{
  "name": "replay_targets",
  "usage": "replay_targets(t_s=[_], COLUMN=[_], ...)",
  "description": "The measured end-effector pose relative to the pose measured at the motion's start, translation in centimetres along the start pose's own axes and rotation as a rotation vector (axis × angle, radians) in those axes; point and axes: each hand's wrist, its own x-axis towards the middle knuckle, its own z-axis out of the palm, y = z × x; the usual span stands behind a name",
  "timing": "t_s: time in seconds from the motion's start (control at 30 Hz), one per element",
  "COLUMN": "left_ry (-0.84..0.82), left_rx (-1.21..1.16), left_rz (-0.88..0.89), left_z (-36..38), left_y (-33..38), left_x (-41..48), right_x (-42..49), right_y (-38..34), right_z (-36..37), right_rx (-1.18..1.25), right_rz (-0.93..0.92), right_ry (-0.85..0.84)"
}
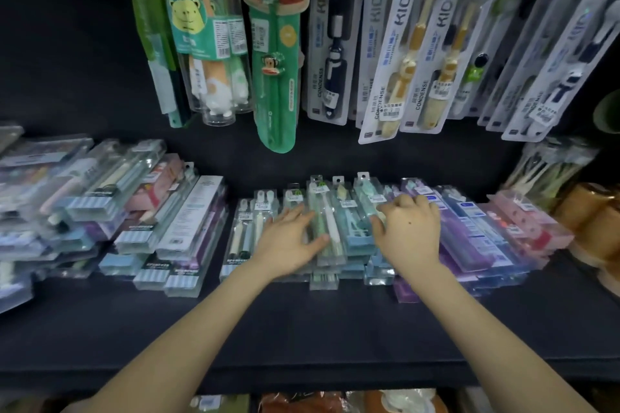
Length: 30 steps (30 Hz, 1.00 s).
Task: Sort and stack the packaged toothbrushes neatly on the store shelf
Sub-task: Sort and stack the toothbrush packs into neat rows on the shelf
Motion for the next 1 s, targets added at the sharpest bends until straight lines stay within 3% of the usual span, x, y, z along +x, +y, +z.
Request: replay_targets(t_s=[0.1,0.17,0.2,0.27,0.4,0.57,0.77,0.87,1.0], left_ry=[0.404,0.641,0.656,0.537,0.365,0.356,0.195,0.196,0.294], left_rx=[0.062,0.201,0.280,0.402,0.533,0.653,0.689,0.546,-0.008], left_rz=[-0.020,-0.096,-0.157,-0.253,-0.271,-0.382,-0.443,-0.501,-0.588], left_z=[-1.6,-2.8,-3.5,-4.3,-4.5,-5.1,-6.1,-6.9,-8.4], left_y=[-2.7,-5.5,-6.9,-8.9,-10.1,-10.9,-10.0,-9.4,-10.3], left_x=[-3.1,-5.1,-5.9,-6.9,-7.2,-7.1,-5.8,-5.4,-6.5], right_x=[-0.9,-1.5,-1.7,-2.0,-2.2,-2.1,-2.0,-1.5,-1.4], right_y=[-4.3,-7.8,-9.5,-12.5,-16.3,-18.9,-20.8,-21.0,-21.2], right_z=[-1.0,-1.1,-0.9,-0.3,1.2,2.3,2.3,2.4,2.3], right_rx=[0.295,0.483,0.569,0.718,0.881,1.095,1.255,1.305,1.378], right_rz=[-0.066,-0.144,-0.170,-0.174,-0.087,0.034,0.201,0.241,0.280], right_ry=[0.072,-0.025,-0.079,-0.187,-0.353,-0.510,-0.708,-0.742,-0.775])
